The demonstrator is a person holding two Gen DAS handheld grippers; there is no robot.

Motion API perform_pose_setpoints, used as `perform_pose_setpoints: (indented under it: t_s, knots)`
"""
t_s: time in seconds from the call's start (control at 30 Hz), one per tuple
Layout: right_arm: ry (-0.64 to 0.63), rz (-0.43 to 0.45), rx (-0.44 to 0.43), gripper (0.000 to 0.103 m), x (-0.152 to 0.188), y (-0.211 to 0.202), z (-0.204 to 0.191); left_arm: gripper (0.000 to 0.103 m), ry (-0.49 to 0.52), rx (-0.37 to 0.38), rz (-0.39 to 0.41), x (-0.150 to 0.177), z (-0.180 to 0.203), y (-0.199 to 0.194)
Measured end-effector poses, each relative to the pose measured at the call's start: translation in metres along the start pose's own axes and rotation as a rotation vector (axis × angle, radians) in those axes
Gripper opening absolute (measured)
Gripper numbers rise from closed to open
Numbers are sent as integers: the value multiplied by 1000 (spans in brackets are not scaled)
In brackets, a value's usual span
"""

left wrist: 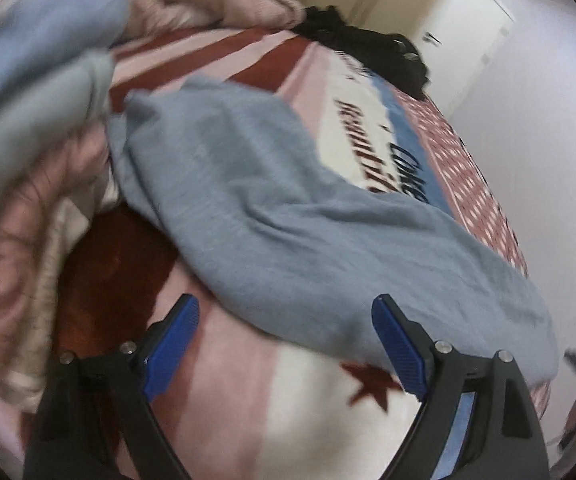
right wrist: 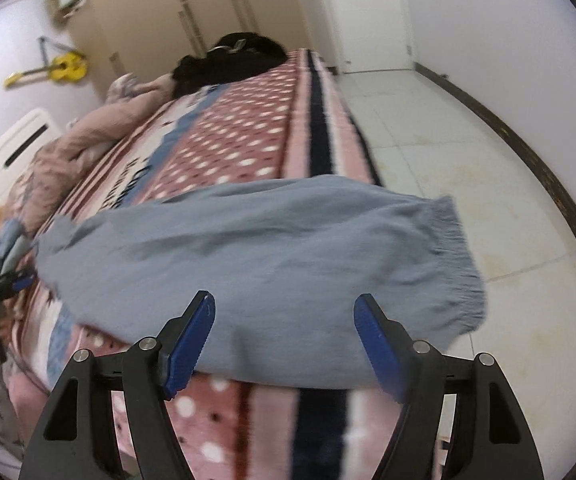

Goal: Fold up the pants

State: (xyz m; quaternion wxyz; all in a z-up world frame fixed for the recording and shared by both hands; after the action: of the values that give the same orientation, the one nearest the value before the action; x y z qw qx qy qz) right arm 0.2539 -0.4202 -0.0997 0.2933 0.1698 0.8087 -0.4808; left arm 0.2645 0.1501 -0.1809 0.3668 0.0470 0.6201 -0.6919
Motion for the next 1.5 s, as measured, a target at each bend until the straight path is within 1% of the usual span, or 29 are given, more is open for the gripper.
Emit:
perform_pose_setpoints:
  t_s: [0.03,0.1,0.17,0.23,0.3,0.33,0.37,0.4,0.43,0.47,0.5,0.53,0.6,0.73,0.8,0.83,0.87,0.9,0.93,0.97,1.0,1.03,1.07,1.13,1.2,1.27,1.43,1.5]
  knots:
    - [-10,-3,-13,68,-1,4,-6,85,-28,8,-5,-3,-3,8]
    - [-23,-4,-34,68,-5,11,-17,85,-66,-7,27,-13,-6,20]
    - [-38,-6,-50,68,-6,15,-26,85,-70,-45,78,-26,-4,29]
    - [-50,-11,-57,68,-6,18,-33,84,-98,-80,108,-40,-2,39]
    - [-56,-14,-61,68,-10,24,-36,72,-104,-114,146,-55,1,46]
    - [-58,-17,-63,68,-9,26,-38,58,-102,-150,164,-64,1,51]
    - [-59,-21,-64,68,-10,28,-39,47,-112,-170,169,-70,-2,55]
    - [-60,-24,-65,68,-10,30,-40,41,-129,-179,171,-76,-5,58]
    - [-64,-27,-62,68,-9,32,-41,27,-156,-168,179,-82,-8,59]
    - [-67,-27,-60,68,-9,32,-41,18,-167,-161,190,-86,-10,57]
    - [-71,-27,-56,68,-9,33,-41,18,-168,-156,208,-89,-11,52]
    - [-72,-27,-56,68,-9,34,-40,17,-162,-160,244,-91,-11,44]
    - [-69,-31,-60,68,-9,37,-40,17,-138,-189,320,-93,-7,24]
    - [-69,-45,-58,68,-9,47,-39,16,-80,-231,410,-97,0,-5]
    - [-65,-47,-69,68,-9,52,-40,18,-97,-215,412,-104,-3,-12]
    - [-62,-47,-81,68,-9,54,-42,18,-125,-183,402,-109,-7,-14]
    - [-62,-47,-90,68,-9,55,-45,18,-148,-167,400,-114,-11,-16]
    - [-68,-46,-97,68,-9,56,-48,18,-164,-179,408,-117,-15,-19]
    - [-74,-47,-100,68,-10,56,-49,17,-173,-209,427,-121,-19,-24]
    - [-85,-48,-101,68,-9,56,-52,14,-185,-236,446,-125,-23,-29]
    - [-93,-50,-102,68,-9,56,-54,12,-199,-242,452,-128,-27,-33]
    - [-101,-52,-103,68,-9,55,-56,6,-204,-220,436,-131,-29,-33]
    - [-106,-50,-104,68,-8,55,-58,4,-187,-216,421,-133,-28,-33]
    - [-102,-44,-111,68,-9,54,-58,4,-134,-233,438,-133,-22,-37]
    - [-85,-37,-124,68,-11,56,-58,3,-153,-214,441,-134,-26,-43]
    - [-78,-37,-125,68,-11,57,-58,3,-168,-216,440,-137,-32,-47]
    - [-88,-37,-132,68,-10,56,-62,3,-180,-264,472,-147,-46,-63]
    - [-90,-35,-132,68,-10,55,-64,3,-212,-281,481,-152,-58,-70]
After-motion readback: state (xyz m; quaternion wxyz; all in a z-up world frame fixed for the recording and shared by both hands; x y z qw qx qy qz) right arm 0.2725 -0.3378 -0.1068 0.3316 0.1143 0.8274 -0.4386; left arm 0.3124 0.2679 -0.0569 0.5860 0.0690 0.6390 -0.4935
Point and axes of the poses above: each gripper's, at about its wrist camera, not at the fingertips, and y roughly the way its jaws point, z to its right, x to its underside, the point moved 5 cm from there along y, roughly the way its jaws point, and after that the axes turned 11 degrees about -x, right-handed, at the moved point
